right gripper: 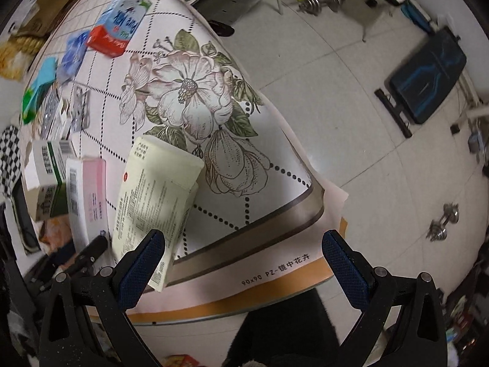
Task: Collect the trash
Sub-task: 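Grasp the white barcode tube box with the left gripper while the right grasps a cream medicine box, then carry both boxes over the trash bin and open both grippers to drop them, then grasp the orange snack bag with the left gripper while the right grasps the open white box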
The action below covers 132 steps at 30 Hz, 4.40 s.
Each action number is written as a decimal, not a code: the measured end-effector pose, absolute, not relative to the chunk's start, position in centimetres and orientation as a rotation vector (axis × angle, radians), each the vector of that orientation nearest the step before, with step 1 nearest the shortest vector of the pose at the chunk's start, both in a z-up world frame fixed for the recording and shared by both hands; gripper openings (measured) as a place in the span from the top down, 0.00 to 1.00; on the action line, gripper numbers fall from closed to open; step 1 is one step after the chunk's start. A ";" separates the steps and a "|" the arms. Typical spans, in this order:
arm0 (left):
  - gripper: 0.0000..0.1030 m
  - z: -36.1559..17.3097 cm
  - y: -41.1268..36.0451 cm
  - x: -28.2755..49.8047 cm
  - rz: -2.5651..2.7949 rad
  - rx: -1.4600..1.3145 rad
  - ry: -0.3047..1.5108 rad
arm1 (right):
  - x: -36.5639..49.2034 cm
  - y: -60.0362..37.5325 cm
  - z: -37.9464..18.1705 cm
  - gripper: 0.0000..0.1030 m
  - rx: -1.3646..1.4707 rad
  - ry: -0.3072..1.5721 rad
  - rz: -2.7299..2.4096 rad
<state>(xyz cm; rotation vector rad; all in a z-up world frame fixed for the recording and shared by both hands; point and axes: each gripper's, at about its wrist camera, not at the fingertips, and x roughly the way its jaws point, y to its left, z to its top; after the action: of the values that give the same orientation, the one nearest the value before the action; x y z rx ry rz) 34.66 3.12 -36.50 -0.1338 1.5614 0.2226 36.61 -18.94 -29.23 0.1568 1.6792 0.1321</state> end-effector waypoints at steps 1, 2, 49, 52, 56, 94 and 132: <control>0.52 -36.2 3.7 33.8 0.254 -0.166 1.560 | 36.7 -18.7 -29.4 0.00 0.179 1.684 0.132; 0.52 -35.9 4.2 33.0 0.287 -0.198 1.562 | 36.6 -18.7 -29.3 0.00 0.192 1.685 0.130; 0.58 -23.6 9.9 9.2 0.403 -0.438 1.335 | 27.4 -12.5 -23.3 0.20 -0.219 1.404 0.352; 0.58 -21.6 7.9 7.1 0.368 -0.442 1.279 | 24.4 -13.9 -21.0 0.20 -0.174 1.358 0.352; 0.58 -20.4 6.1 3.9 0.329 -0.477 1.224 | 20.1 -13.6 -19.2 0.20 -0.149 1.340 0.376; 0.12 -68.5 11.1 -6.4 0.357 -0.910 1.641 | 2.8 -7.3 -71.8 0.00 -0.016 1.893 0.593; 0.12 -33.2 6.1 -14.1 0.515 -0.510 1.488 | -3.2 -10.4 -32.2 0.00 -0.393 1.516 0.557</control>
<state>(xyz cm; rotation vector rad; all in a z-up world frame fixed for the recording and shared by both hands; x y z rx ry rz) -14.13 6.13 -33.22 -0.5096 1.4878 0.5155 -3.25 -10.35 -32.15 -0.3932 1.5158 0.5568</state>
